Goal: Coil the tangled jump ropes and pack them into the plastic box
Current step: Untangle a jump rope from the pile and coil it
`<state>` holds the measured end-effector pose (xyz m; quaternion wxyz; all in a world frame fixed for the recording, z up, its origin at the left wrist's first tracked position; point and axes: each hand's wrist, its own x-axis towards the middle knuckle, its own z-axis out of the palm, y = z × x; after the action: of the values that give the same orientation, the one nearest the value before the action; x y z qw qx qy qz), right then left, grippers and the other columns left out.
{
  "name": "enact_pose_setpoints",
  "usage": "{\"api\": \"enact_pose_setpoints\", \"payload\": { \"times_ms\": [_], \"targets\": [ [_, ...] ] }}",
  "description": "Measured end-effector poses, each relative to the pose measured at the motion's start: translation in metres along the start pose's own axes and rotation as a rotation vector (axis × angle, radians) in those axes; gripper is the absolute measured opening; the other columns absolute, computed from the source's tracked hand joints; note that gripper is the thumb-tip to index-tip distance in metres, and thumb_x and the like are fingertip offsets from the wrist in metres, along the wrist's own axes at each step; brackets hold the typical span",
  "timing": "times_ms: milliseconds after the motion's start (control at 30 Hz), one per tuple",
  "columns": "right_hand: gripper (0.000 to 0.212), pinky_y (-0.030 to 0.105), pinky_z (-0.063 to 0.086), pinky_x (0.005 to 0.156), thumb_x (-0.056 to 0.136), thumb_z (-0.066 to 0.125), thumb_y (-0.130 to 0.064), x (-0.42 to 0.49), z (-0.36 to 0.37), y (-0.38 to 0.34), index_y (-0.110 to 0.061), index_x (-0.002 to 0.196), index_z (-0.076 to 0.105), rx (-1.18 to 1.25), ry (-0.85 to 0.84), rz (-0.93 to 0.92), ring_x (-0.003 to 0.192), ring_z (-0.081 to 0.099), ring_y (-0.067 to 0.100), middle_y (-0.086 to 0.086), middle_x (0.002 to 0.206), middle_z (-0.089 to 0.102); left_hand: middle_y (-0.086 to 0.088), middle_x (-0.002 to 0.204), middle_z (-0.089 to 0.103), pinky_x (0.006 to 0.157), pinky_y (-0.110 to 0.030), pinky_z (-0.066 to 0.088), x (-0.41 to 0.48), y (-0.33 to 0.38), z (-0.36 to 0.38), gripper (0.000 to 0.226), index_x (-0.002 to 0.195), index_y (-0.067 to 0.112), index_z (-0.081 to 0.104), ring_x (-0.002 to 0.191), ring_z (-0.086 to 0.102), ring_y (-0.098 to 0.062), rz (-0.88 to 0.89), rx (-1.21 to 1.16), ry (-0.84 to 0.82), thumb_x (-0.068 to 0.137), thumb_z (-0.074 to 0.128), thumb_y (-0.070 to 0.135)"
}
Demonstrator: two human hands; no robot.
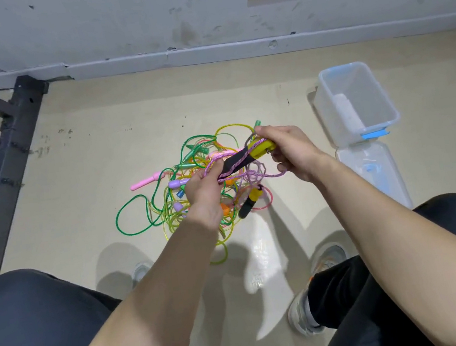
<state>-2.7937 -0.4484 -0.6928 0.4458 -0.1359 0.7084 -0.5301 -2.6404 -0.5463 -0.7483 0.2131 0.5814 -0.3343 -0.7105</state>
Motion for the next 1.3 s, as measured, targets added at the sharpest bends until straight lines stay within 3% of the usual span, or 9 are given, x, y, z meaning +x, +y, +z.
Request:
{"api": "enact_pose_setpoints", "payload": {
  "times_ms": [133,367,500,567,667,900,1033,1200,1300],
  "targets": [
    [0.033,0.022,0.025,0.044,0.093,0.056,-0.037,0.009,-0.004,0.003,-0.013,0.073,0.064,-0.194,0.160,-0.057,0.043,0.032,0.017,0.000,0.050,0.041,-0.001,0.076,0.070,0.064,-0.019,0.055,-0.003,0.006,-0.014,0.013,0.102,0.004,0.071,0.070,0.069,-0.011,-0.101,-0.065,-0.042,0.092,0.069,0.012],
    [0.032,0.016,0.008,0.037,0.089,0.040,-0.024,0.009,-0.021,0.019,-0.021,0.058,0.034,0.524,0.101,0.242,0.039,0.013,0.010,-0.003,0.051,0.022,-0.002,0.075,0.071,0.060,-0.023,0.058,0.000,0.014,-0.030,0.007,0.091,0.011,0.063,0.065,0.070,-0.012,-0.378,-0.273,-0.250,0.095,0.064,0.016],
    [0.032,0.017,0.008,0.037,0.090,0.038,-0.023,0.007,-0.020,0.018,-0.020,0.059,0.034,0.539,0.087,0.255,0.038,0.015,0.009,-0.002,0.051,0.027,0.002,0.127,0.061,0.098,-0.036,0.049,-0.001,0.008,-0.031,0.050,0.128,0.024,0.061,0.117,0.058,-0.017,-0.055,0.564,-0.254,0.082,0.080,0.025],
    [0.032,0.016,0.009,0.037,0.092,0.037,-0.023,0.006,-0.011,0.014,-0.020,0.060,0.036,0.454,0.023,0.261,0.039,0.015,0.009,-0.002,0.050,0.028,0.007,0.132,0.057,0.099,-0.034,0.046,-0.010,0.019,-0.021,0.061,0.135,0.032,0.053,0.123,0.055,-0.010,0.143,0.440,-0.424,0.080,0.079,0.034],
    [0.029,0.016,0.014,0.037,0.095,0.038,-0.026,0.005,0.005,0.005,-0.019,0.067,0.045,0.347,-0.069,0.272,0.040,0.021,0.010,0.000,0.051,0.036,0.004,0.120,0.068,0.089,-0.032,0.052,-0.027,0.044,0.002,0.028,0.118,0.027,0.064,0.115,0.063,-0.014,0.150,0.216,-0.597,0.095,0.063,0.043],
    [0.013,0.018,0.019,0.044,0.091,0.057,-0.017,0.021,-0.015,0.004,-0.015,0.080,0.062,0.002,0.365,0.119,0.045,0.024,0.014,0.012,0.080,0.051,-0.010,0.092,0.069,0.051,-0.020,0.053,-0.006,0.090,0.001,0.016,0.100,0.012,0.065,0.059,0.067,-0.016,0.317,-0.035,-0.139,0.092,0.073,0.023],
    [0.026,0.018,0.022,0.040,0.094,0.049,-0.016,0.025,-0.060,0.016,-0.011,0.074,0.065,-0.033,0.442,0.213,0.040,0.027,0.015,0.007,0.071,0.055,-0.013,0.094,0.068,0.069,-0.026,0.059,0.018,0.105,-0.031,0.030,0.103,0.013,0.067,0.073,0.068,-0.023,0.425,-0.120,0.053,0.077,0.075,0.001],
    [0.019,0.027,0.029,0.046,0.087,0.054,-0.018,0.030,-0.086,0.017,-0.006,0.091,0.068,-0.224,0.537,0.200,0.050,0.033,0.022,0.006,0.066,0.045,0.000,0.086,0.063,0.071,-0.026,0.051,0.026,0.097,-0.048,0.030,0.093,0.025,0.068,0.080,0.059,-0.017,0.431,0.180,-0.026,0.075,0.075,0.049],
    [0.018,0.028,0.025,0.045,0.088,0.053,-0.017,0.033,-0.085,-0.005,-0.014,0.077,0.066,-0.248,0.479,0.078,0.048,0.030,0.022,0.004,0.059,0.039,0.013,0.085,0.067,0.083,-0.028,0.051,0.035,0.099,-0.043,0.033,0.089,0.022,0.074,0.092,0.063,-0.020,0.422,0.208,-0.055,0.090,0.058,0.050]
  ]
}}
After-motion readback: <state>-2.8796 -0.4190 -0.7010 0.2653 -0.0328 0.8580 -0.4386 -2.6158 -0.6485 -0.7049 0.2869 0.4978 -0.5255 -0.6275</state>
